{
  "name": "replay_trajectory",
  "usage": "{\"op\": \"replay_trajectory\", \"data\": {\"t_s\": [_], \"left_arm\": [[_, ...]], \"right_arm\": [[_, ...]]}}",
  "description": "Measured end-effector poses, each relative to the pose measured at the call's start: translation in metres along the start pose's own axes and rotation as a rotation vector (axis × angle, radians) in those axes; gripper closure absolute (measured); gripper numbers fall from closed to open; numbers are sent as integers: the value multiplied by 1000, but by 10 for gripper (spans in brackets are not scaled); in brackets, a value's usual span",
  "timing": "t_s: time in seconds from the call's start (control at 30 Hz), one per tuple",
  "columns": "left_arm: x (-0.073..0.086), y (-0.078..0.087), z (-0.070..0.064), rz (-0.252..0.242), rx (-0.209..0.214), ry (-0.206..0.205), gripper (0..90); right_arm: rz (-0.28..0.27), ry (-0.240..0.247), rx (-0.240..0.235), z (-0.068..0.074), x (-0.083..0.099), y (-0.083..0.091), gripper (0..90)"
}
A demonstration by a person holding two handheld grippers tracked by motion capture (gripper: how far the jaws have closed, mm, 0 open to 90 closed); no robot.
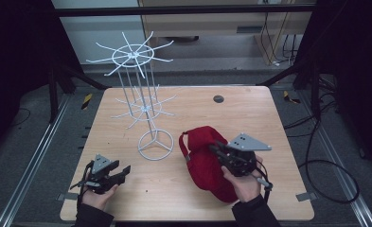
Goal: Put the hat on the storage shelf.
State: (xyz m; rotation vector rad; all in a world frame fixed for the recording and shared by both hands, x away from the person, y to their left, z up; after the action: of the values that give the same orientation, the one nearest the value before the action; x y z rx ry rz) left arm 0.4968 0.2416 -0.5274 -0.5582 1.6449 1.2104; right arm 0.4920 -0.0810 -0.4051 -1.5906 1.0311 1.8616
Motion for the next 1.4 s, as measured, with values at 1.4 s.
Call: {"op": "replay_trajectory", "data": {"t_s": [1.4], "left_arm": [[0, -1, 3, -8, -8, 9, 465]], "right_arm": [[-474, -36, 35, -30, -211, 44, 798]]}}
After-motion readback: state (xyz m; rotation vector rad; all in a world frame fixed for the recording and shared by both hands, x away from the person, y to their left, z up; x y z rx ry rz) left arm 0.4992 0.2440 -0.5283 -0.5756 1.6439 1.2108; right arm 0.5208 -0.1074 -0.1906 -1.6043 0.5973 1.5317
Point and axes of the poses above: each handheld gripper's, and its own axes: y roughly backward along the jaws, x roughly out of its underside, z roughly to its left, the point moved 10 cm from there along -y, roughly forward along the jaws, and after that the axes turned 9 degrees about -z, right-handed, at the moved point
